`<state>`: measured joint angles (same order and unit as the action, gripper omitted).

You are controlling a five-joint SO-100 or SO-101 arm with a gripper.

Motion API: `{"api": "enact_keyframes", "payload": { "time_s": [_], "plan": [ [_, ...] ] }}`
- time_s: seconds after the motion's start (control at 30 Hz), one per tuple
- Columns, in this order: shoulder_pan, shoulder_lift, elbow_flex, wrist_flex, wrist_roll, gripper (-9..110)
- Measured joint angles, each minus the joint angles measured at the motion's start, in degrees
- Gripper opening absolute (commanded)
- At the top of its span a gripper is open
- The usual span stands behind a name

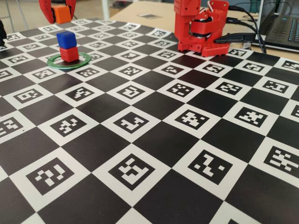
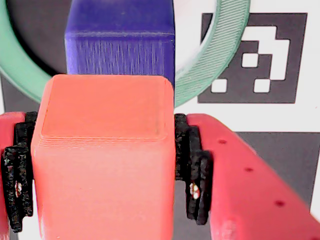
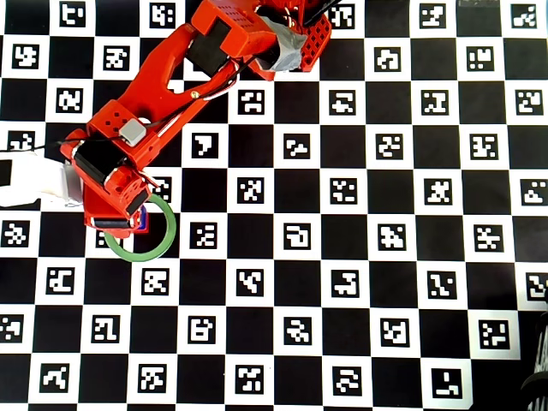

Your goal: Grab the red cube then put it in the green circle then put the blue cube on top and finally the orange cube on top

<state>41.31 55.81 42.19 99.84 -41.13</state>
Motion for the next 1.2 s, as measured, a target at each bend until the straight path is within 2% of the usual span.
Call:
{"api": "enact_keyframes", "payload": {
  "time_s": [0.2,1.2],
  "plan": [
    [0.0,0.0,4.83,0.0,0.79,-3],
    [0.0,0.0,4.92,-4.83,1.32,-3]
  ]
}}
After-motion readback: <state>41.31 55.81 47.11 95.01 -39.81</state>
